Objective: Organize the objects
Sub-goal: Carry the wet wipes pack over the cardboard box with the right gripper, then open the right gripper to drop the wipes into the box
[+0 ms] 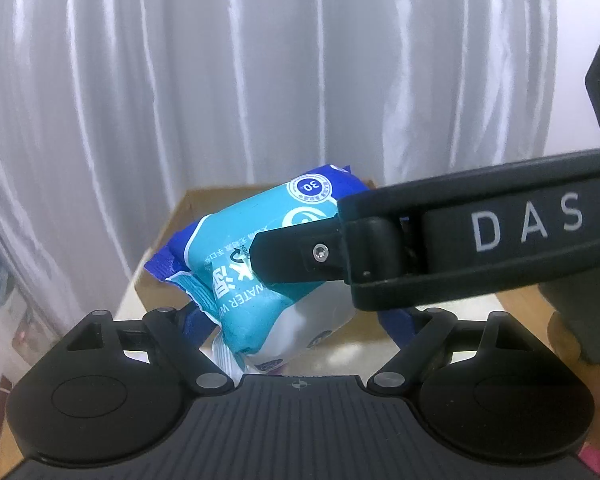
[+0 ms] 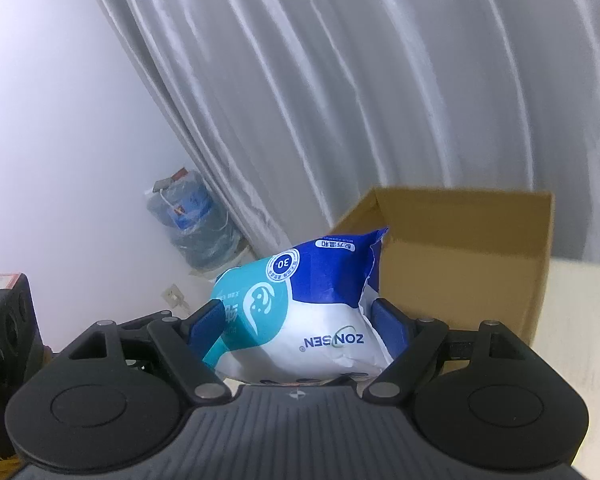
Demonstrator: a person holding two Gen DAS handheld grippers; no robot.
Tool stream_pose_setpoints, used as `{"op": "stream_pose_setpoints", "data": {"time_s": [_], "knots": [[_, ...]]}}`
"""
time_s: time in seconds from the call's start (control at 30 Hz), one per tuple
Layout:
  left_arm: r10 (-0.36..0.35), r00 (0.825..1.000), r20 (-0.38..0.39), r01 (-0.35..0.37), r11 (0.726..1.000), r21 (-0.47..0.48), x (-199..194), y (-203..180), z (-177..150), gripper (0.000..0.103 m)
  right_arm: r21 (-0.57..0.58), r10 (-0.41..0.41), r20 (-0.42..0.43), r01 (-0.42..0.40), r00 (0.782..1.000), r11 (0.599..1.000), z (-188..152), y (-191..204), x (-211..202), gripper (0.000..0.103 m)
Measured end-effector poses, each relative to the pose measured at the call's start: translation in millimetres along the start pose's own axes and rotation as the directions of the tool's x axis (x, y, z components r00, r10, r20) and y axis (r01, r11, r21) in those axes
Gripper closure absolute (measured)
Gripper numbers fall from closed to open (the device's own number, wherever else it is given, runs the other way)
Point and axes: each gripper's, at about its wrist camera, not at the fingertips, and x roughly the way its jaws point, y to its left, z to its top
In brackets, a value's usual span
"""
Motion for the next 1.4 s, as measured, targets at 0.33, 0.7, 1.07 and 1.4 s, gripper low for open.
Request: {"op": "stream_pose_setpoints", "data": {"time_s": [0.33, 0.7, 1.07, 1.4], "knots": [[-0.022, 0.993, -0.115, 0.025, 0.999, 0.025, 92, 42, 66, 0.019, 0.078, -0.002, -0.106, 0.011, 0.994, 0.997, 82, -43, 80, 0.019], [-0.059, 0.932, -0.358, 0.075, 0.997, 0.031, 234, 75, 92, 0.019, 0.278, 0.002, -0.302, 0.086, 0.953, 0.957, 102, -136, 201, 0.019], [-0.01, 0.872, -0.489, 0.065, 0.993, 0.095, 292, 79, 84, 0.017, 0.416, 0.045, -0.367, 0.121, 0.929, 0.901, 91, -191, 250, 0.019], [-0.013, 0.902, -0.431, 0.052, 0.996, 0.077, 276, 87, 88, 0.003, 0.473, 0.041, -0.391, 0.163, 0.919, 0.866, 70, -212, 253, 0.02]]}}
